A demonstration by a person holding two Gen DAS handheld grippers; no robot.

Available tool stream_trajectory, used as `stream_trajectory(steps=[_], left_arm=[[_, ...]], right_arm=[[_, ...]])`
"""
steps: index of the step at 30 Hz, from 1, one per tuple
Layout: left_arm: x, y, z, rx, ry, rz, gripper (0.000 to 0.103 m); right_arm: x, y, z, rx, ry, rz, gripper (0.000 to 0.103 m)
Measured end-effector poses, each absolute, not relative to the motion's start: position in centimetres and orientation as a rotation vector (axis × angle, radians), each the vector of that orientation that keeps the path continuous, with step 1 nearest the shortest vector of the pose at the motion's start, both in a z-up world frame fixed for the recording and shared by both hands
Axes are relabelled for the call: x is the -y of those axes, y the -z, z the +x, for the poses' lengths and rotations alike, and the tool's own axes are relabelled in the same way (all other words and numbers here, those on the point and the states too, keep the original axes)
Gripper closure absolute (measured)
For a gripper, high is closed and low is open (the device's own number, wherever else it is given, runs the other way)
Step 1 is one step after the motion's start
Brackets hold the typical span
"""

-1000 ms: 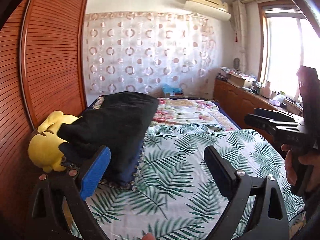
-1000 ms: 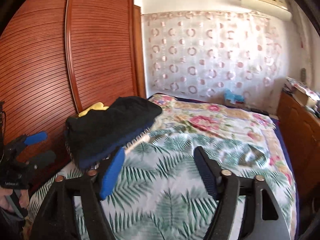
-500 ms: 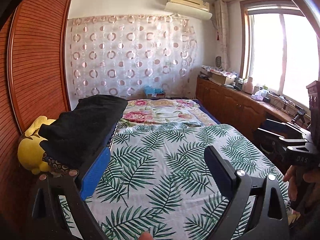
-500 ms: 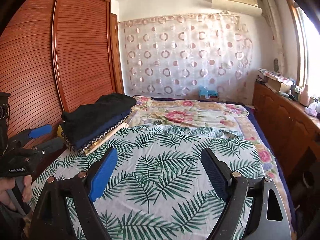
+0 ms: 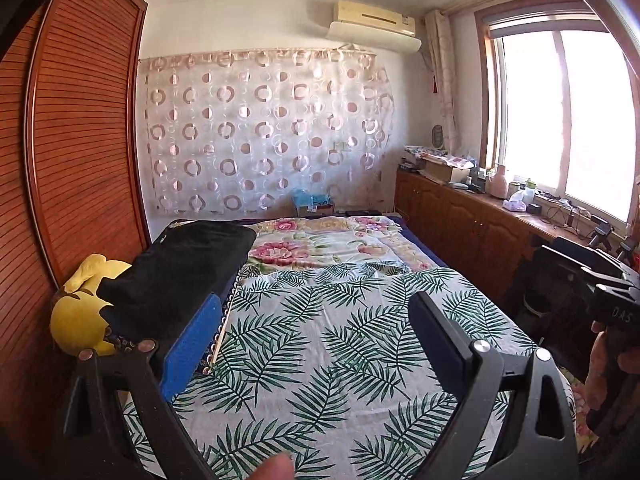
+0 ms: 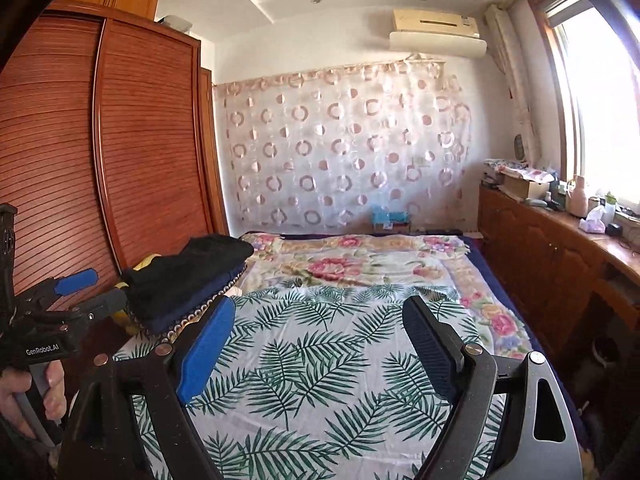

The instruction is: Fold small clothes

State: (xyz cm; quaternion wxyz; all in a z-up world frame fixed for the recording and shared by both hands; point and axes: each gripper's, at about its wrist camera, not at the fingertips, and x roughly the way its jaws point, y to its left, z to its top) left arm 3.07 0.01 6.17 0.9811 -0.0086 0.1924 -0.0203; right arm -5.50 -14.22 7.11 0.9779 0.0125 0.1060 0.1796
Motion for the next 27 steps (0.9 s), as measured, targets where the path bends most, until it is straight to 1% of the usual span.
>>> stream_trajectory(steps=[7, 27], left_arm=[[0.1, -6.5, 2.8, -0.382, 0.04, -0.021, 0.008], [0.0, -6.3, 2.7, -0.389, 0.025, -0.025, 0.008]], right_arm=[[13.7, -6.1, -5.3, -0.216, -0.345, 0.024, 0.016], [14.7, -6.3, -4.7, -0.219, -0.347, 0.019, 0.016]])
